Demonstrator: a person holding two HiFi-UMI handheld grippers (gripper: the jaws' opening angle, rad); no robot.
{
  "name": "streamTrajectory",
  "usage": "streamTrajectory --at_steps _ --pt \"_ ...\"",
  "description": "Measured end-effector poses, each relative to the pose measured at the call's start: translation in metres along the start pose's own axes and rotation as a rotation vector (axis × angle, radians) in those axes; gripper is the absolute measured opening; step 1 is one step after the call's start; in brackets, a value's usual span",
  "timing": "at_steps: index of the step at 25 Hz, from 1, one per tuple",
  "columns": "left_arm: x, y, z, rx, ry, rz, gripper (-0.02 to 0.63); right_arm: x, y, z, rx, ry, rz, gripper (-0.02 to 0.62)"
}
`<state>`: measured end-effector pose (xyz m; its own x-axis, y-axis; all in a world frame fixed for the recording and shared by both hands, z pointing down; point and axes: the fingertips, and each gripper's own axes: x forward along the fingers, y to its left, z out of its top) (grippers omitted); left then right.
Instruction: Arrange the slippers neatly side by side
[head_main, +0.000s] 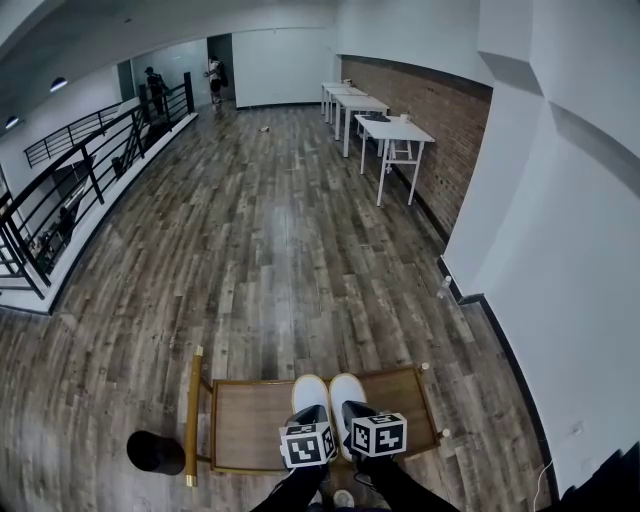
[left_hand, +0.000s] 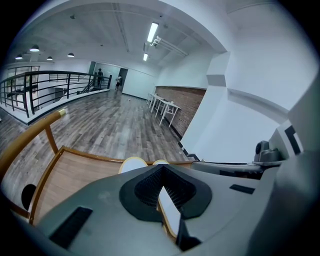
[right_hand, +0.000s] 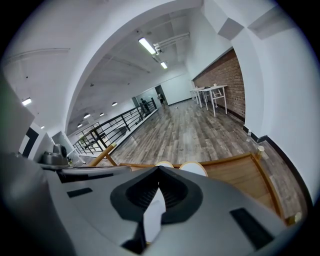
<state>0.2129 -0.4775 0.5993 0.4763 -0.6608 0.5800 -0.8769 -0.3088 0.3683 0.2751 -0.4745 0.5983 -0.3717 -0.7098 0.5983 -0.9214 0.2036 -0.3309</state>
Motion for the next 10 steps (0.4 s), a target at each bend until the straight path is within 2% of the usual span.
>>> streamTrajectory --at_steps 10 --pt "-0.0011 -0.0027 -0.0020 0.002 -0.001 -0.006 0.000 -0.0021 -0.0007 0.0003 -0.001 -0.007 -0.002 -0.002"
